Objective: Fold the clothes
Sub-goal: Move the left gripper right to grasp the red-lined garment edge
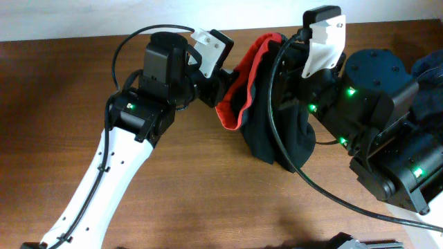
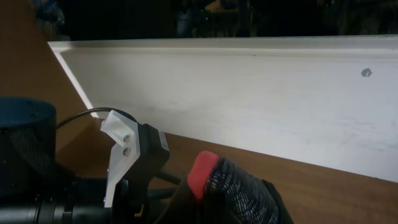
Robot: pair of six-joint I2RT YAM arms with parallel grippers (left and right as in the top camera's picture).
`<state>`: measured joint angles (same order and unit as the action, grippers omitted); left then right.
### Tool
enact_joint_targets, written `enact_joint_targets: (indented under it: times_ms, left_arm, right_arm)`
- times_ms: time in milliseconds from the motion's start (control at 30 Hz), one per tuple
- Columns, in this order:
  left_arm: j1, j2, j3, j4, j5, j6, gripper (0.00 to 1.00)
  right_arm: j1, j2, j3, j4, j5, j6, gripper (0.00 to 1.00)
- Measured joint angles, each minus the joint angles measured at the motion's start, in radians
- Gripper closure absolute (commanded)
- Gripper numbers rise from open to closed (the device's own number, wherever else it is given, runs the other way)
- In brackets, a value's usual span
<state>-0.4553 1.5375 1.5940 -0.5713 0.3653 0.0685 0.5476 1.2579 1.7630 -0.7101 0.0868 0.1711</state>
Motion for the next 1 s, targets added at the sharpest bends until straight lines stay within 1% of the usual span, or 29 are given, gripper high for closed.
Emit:
enact_joint_targets:
  times_ms: [400,800,867,933,1000]
  left_arm:
    - [-0.039,0.000,0.000,-0.008,0.005,0.000,0.58]
    - [-0.040,0.000,0.000,-0.038,-0.008,0.000,0.59]
    - [-0.040,0.000,0.000,-0.038,-0.012,0.000,0.60]
    - [-0.040,0.000,0.000,-0.037,-0.015,0.000,0.64]
    - [-0.040,0.000,0.000,-0.037,-0.018,0.000,0.64]
  right_arm:
    - [0.000,0.000,0.000,0.000,-0.003,0.000,0.96]
    - [0.000,0.000,0.000,0.000,-0.005,0.000,0.96]
    - [0.000,0.000,0.000,0.000,-0.011,0.001,0.96]
    - [0.000,0.000,0.000,0.000,-0.014,0.001,0.96]
    - [0.000,0.000,0.000,-0.001,-0.018,0.000,0.96]
